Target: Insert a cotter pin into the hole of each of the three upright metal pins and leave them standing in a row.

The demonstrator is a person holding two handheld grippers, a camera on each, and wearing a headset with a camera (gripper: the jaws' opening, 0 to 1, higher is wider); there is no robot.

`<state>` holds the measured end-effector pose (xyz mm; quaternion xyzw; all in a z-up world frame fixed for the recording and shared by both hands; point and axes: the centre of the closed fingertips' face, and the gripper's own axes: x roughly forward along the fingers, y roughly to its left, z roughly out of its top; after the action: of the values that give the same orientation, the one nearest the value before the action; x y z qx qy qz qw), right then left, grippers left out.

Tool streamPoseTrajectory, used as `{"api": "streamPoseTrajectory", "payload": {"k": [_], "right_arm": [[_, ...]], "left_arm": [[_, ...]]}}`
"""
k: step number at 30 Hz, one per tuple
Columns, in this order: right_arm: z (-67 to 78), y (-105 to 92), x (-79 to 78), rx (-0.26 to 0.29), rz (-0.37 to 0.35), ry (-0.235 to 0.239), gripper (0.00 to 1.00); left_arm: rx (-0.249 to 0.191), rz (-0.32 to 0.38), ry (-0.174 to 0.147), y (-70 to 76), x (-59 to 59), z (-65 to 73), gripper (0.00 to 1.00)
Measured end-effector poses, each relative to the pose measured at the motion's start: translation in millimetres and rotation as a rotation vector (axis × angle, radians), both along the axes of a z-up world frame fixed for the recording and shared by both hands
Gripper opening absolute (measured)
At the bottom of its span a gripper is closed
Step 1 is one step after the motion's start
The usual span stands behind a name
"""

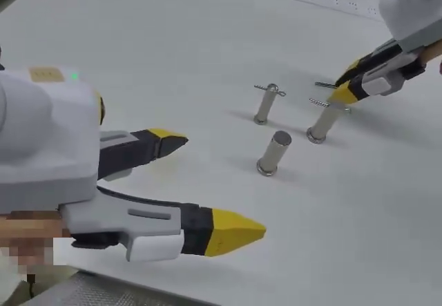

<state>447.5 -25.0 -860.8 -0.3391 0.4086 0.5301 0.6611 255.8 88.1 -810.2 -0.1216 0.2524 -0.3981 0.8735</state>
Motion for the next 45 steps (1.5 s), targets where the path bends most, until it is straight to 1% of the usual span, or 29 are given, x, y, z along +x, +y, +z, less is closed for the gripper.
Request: {"api": "streamPoseTrajectory", "payload": {"k": [4,8,10,12,14,16,20,23,24,25,26,27,28,29,31,34,36,37,40,44,45], "right_arm": [[-1.9,-0.6,3.8,-0.023,0.032,0.001,0.19],[-1.6,0.4,0.2,-0.043,0.044,0.003,0.15],[-3.1,-0.5,4.9,-0.052,0.051,0.001,0.13],[-3.5,-0.4,4.4,-0.071,0.116,-0.023,0.1],[-4.6,-0.2,4.5,-0.085,0.113,-0.03,0.07],[-5.0,0.0,6.5,-0.098,0.105,-0.031,0.06],[-5.7,-0.9,8.2,-0.114,0.115,-0.038,0.05],[-6.3,-1.1,9.4,-0.129,0.17,-0.069,0.04],[-6.3,-1.2,10.7,-0.143,0.211,-0.093,0.04],[-6.6,-1.3,10.8,-0.152,0.228,-0.106,0.03],[-7.3,-1.0,10.1,-0.156,0.221,-0.111,0.03],[-7.5,-1.2,10.7,-0.162,0.23,-0.122,0.03],[-7.1,-1.3,12.3,-0.176,0.278,-0.156,0.03],[-7.4,-1.0,12.3,-0.181,0.304,-0.168,0.03],[-8.0,-1.7,12.8,-0.178,0.273,-0.155,0.03],[-8.3,-2.4,15.8,-0.172,0.261,-0.151,0.03],[-8.7,-6.4,22.8,-0.175,0.255,-0.153,0.03],[-6.7,-6.7,23.8,-0.17,0.252,-0.156,0.02],[0.7,-6.0,27.0,-0.147,0.239,-0.165,0.02],[11.6,-6.1,25.3,-0.123,0.247,-0.19,0.02],[15.8,-6.3,24.7,-0.117,0.252,-0.202,0.02]], "left_arm": [[-0.008,-0.005,-0.002,-2.9,0.1,1.0,0.89],[-0.008,-0.013,-0.003,-5.6,-1.0,0.9,0.89],[-0.008,-0.015,-0.003,-6.1,-1.7,0.8,0.89],[-0.003,-0.022,-0.006,-6.7,-2.2,0.3,0.88],[0.007,-0.032,-0.008,-6.8,-2.2,-0.7,0.88],[0.011,-0.03,-0.013,-5.5,0.5,0.0,0.88],[0.012,-0.023,-0.029,-3.2,5.7,5.4,0.88],[0.013,-0.018,-0.038,-2.0,7.9,8.2,0.87],[0.015,-0.018,-0.039,-1.8,8.0,8.3,0.87],[0.018,-0.018,-0.04,-1.2,8.2,8.4,0.87],[0.02,-0.018,-0.039,-1.0,8.5,8.3,0.87],[0.023,-0.017,-0.038,-0.6,9.2,8.6,0.87],[0.024,-0.017,-0.039,-0.5,9.5,8.7,0.87],[0.028,-0.018,-0.041,-0.3,11.0,9.6,0.87],[0.038,-0.018,-0.048,0.6,14.5,11.8,0.87],[0.046,-0.018,-0.06,2.7,19.6,16.9,0.87],[0.053,-0.017,-0.069,4.6,22.8,20.8,0.87],[0.058,-0.015,-0.078,6.0,24.7,23.4,0.87],[0.061,-0.007,-0.088,8.5,28.8,29.0,0.86],[0.073,0.004,-0.102,11.6,33.6,35.1,0.86],[0.072,0.01,-0.106,12.7,35.3,37.3,0.86]]}}
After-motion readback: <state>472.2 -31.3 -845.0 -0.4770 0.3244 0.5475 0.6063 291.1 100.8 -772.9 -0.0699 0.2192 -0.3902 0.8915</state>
